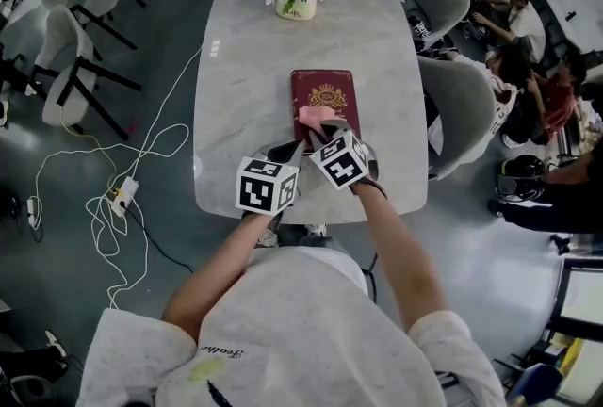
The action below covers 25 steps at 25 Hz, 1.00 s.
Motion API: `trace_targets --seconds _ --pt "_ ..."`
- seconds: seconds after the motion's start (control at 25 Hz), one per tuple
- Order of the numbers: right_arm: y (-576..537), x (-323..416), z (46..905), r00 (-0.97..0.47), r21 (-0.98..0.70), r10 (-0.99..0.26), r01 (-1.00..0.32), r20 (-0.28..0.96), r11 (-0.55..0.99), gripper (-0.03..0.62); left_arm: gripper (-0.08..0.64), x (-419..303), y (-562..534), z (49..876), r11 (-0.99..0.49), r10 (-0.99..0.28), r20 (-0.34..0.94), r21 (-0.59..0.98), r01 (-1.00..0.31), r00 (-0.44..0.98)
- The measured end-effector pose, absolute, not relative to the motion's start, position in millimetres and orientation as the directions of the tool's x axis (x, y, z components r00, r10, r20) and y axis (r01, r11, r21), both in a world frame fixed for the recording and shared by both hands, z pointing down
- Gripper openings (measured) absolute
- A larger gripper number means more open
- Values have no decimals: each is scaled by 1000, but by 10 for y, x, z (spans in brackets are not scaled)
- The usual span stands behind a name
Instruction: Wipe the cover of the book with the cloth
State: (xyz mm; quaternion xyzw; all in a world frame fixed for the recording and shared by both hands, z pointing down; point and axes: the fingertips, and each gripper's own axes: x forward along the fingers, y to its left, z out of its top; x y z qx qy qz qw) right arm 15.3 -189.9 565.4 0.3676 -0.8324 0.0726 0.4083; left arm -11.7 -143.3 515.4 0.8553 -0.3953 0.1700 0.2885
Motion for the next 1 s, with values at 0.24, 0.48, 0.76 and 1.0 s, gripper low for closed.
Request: trace_targets --seconds 0.24,0.48,0.76,1.0 --pt "-1830 142 5652 -388 181 -555 -677 736 713 20 8 -140 -1389 5148 -528 -574 516 360 -769 635" --pt "-1765 128 5662 -386 174 -553 -683 738 709 20 8 -161 -1362 5149 -536 -568 513 362 -763 643" --pt "-1684 124 5653 -377 165 -552 -696 744 699 20 8 -194 -1334 5145 -547 -561 509 364 -754 653" --pt "-1618 93 5652 -382 163 -553 -696 741 699 21 8 -206 -1316 5162 -553 -552 507 371 -746 662"
